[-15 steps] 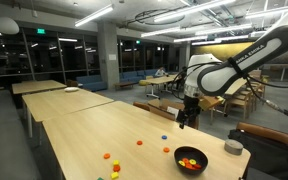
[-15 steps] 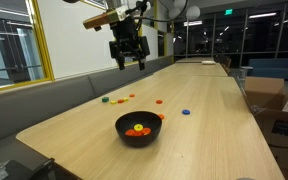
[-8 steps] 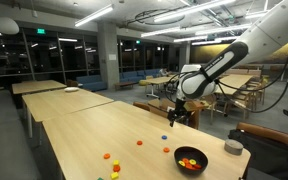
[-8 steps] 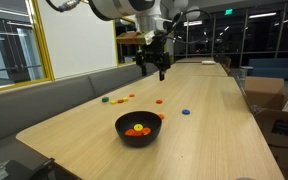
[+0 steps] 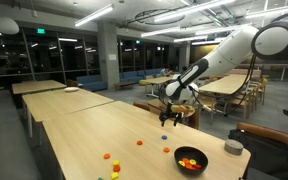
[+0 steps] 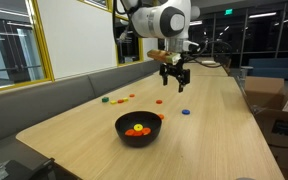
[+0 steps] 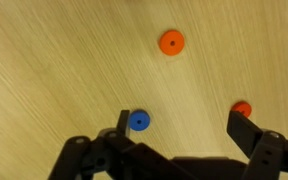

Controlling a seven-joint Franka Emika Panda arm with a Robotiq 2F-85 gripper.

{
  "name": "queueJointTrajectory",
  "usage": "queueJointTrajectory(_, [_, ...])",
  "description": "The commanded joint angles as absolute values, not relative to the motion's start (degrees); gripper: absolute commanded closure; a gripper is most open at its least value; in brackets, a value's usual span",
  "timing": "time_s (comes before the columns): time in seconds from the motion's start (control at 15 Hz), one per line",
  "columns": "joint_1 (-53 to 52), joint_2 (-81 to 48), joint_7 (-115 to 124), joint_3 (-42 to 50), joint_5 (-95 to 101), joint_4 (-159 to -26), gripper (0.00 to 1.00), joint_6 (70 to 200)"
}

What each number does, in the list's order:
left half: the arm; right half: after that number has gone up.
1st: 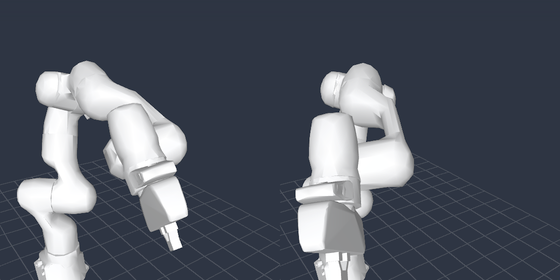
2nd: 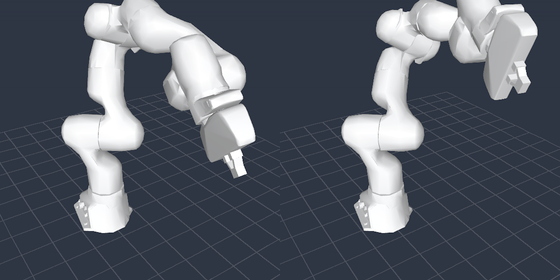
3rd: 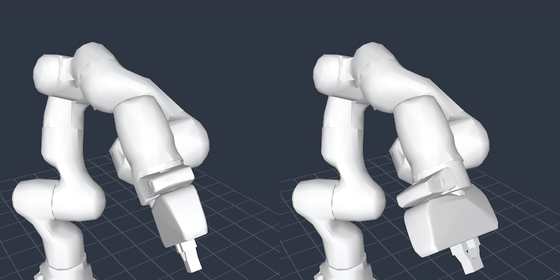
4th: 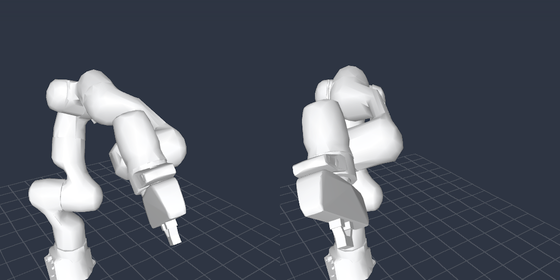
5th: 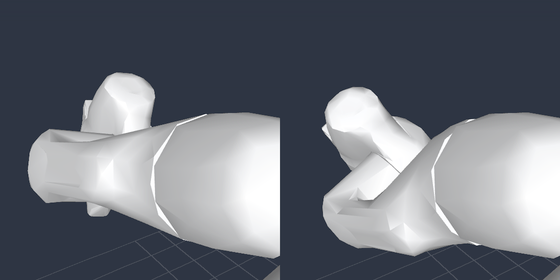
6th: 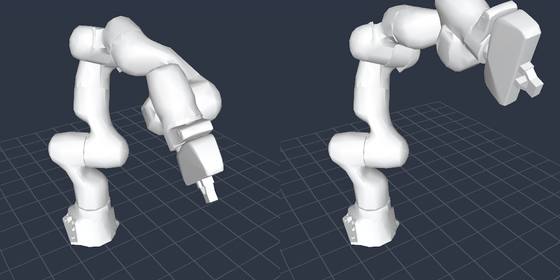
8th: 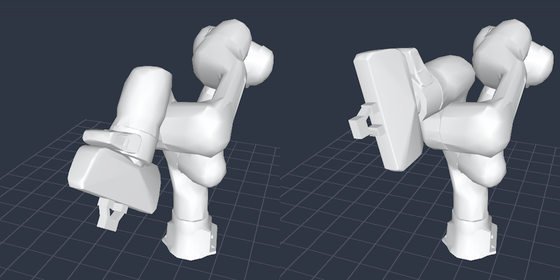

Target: Pick up some of the objects from the table and put them in the bowl

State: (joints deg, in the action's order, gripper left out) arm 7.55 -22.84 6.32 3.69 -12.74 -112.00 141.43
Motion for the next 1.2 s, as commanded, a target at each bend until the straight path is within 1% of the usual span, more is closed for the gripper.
queueJointTrajectory(0.0, [9.27,-31.32,7.17,4.73,-12.93,-101.27,0.0,137.09])
queueJointTrajectory(0.47, [11.62,-41.21,8.71,4.58,-13.67,-90.93,0.0,133.69])
queueJointTrajectory(1.13, [9.66,-49.79,12.4,5.82,-10.96,-81.02,0.0,129.84])
